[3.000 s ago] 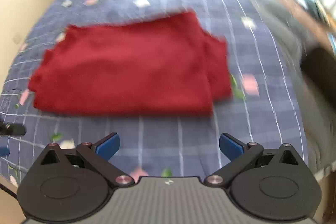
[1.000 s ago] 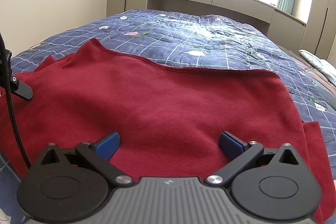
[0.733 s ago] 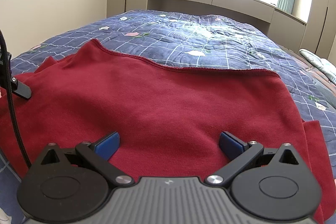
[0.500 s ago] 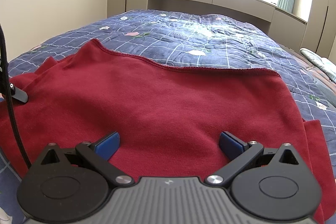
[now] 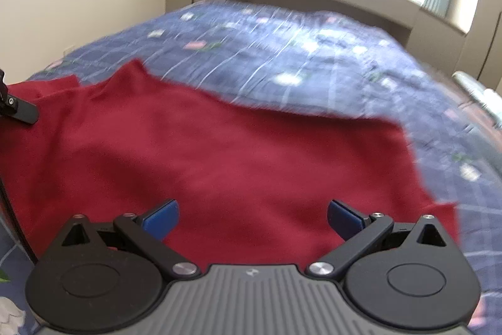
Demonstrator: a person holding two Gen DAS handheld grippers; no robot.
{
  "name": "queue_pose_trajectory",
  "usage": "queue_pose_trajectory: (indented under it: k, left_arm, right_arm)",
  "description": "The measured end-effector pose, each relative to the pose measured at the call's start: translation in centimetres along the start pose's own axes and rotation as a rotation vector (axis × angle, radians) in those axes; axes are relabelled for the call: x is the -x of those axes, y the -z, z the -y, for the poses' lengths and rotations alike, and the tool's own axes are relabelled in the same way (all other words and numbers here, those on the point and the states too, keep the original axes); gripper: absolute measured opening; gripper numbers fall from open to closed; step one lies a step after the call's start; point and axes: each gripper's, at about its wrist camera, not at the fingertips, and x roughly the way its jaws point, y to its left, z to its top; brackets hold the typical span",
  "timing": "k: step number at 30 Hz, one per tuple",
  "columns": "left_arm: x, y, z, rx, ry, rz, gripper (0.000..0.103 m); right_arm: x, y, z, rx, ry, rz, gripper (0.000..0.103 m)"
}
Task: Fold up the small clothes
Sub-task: 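Grasp the shirt edge with the left tool, fold it over, and open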
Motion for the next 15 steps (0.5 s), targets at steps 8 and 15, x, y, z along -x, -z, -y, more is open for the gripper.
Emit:
queue_pose_trajectory:
  k: [8,15]
  left_arm:
    - [2.2,-0.6,7.9,-0.21,0.087,0.058,0.014]
    - [2.6,1.7,18.5,-0.438,0.243,0.023,0.014]
  right_arm:
    - [4.5,1.4,8.1,0.012,0.146,0.017,0.103]
    - [8.0,4.8,14.8,-0.076,0.308,-0.1,0.103]
